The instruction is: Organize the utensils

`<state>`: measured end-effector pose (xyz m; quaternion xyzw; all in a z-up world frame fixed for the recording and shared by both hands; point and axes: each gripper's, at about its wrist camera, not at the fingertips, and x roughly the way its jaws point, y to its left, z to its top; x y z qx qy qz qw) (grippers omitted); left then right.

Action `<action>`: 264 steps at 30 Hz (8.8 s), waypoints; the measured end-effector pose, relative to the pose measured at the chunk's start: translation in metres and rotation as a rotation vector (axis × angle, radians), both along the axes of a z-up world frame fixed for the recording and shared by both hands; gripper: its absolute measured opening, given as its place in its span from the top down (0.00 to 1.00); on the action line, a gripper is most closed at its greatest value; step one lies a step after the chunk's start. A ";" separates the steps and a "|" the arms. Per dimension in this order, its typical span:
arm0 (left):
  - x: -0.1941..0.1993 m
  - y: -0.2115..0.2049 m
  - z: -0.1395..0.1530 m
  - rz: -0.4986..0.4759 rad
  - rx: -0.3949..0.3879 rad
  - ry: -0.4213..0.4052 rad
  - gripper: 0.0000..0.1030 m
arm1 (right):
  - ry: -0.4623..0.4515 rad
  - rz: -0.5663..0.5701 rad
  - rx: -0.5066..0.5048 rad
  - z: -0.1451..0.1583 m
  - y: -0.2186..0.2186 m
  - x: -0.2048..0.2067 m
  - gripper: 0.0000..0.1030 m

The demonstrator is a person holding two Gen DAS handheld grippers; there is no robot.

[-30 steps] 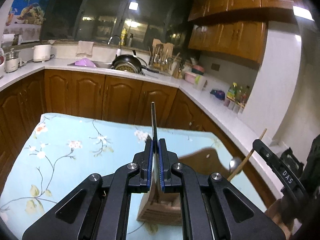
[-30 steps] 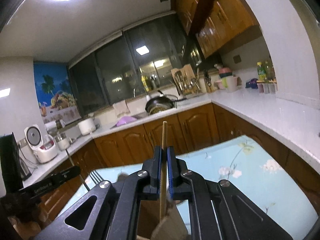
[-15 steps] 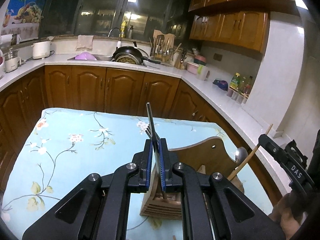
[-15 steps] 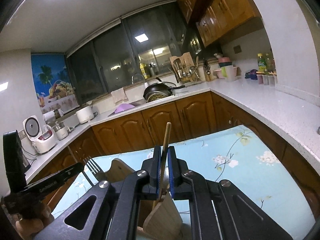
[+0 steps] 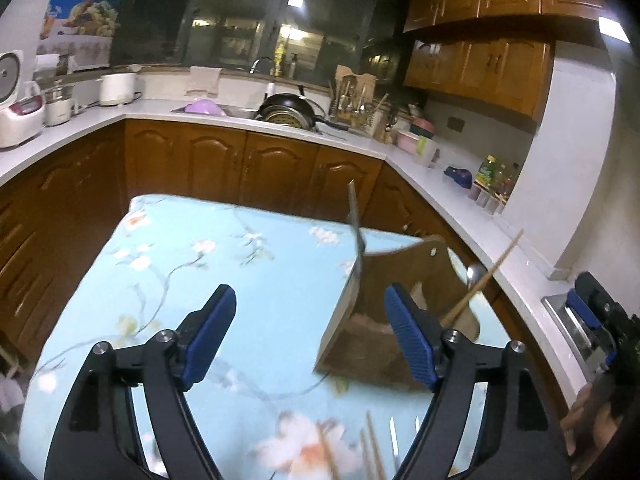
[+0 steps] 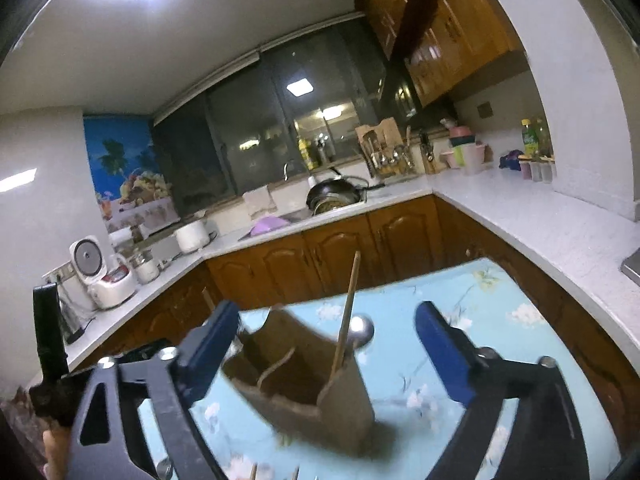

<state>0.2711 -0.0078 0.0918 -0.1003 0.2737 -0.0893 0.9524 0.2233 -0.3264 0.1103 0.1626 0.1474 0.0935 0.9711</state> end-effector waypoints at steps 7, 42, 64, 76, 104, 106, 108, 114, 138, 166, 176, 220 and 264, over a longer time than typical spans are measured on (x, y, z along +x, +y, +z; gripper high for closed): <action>-0.069 0.033 -0.026 0.029 -0.024 0.047 0.19 | 0.161 0.035 -0.051 -0.028 0.004 -0.052 0.03; -0.126 0.028 -0.114 -0.011 0.179 0.303 0.33 | 0.497 0.076 -0.072 -0.129 0.044 -0.091 0.64; -0.076 0.005 -0.148 -0.079 0.296 0.396 0.65 | 0.608 0.095 -0.217 -0.166 0.078 0.006 0.73; -0.078 0.017 -0.132 -0.113 0.147 0.371 0.96 | 0.584 0.115 -0.179 -0.158 0.070 0.004 0.96; -0.119 0.032 0.001 -0.137 0.011 0.064 0.96 | 0.222 0.097 -0.072 -0.012 0.043 -0.068 0.96; -0.119 0.032 0.002 -0.137 0.013 0.059 0.96 | 0.218 0.094 -0.070 -0.011 0.043 -0.067 0.96; -0.118 0.032 0.005 -0.136 0.013 0.050 0.96 | 0.215 0.094 -0.068 -0.011 0.042 -0.066 0.96; -0.113 0.031 0.017 -0.133 0.008 0.015 0.96 | 0.205 0.090 -0.062 -0.010 0.039 -0.065 0.96; -0.011 -0.005 0.128 -0.127 -0.025 -0.246 0.96 | -0.029 -0.011 -0.063 0.088 0.021 -0.021 0.96; 0.078 -0.045 0.011 -0.079 -0.020 -0.092 0.96 | 0.167 -0.012 -0.032 -0.010 0.015 0.061 0.96; 0.080 -0.042 0.012 -0.075 -0.016 -0.072 0.95 | 0.178 -0.014 -0.027 -0.010 0.014 0.062 0.95; -0.099 0.010 -0.087 -0.011 0.015 0.199 0.19 | 0.328 0.027 -0.031 -0.100 0.016 -0.096 0.21; -0.005 -0.078 -0.144 -0.226 0.252 0.409 0.95 | 0.572 0.235 -0.275 -0.162 0.093 0.016 0.96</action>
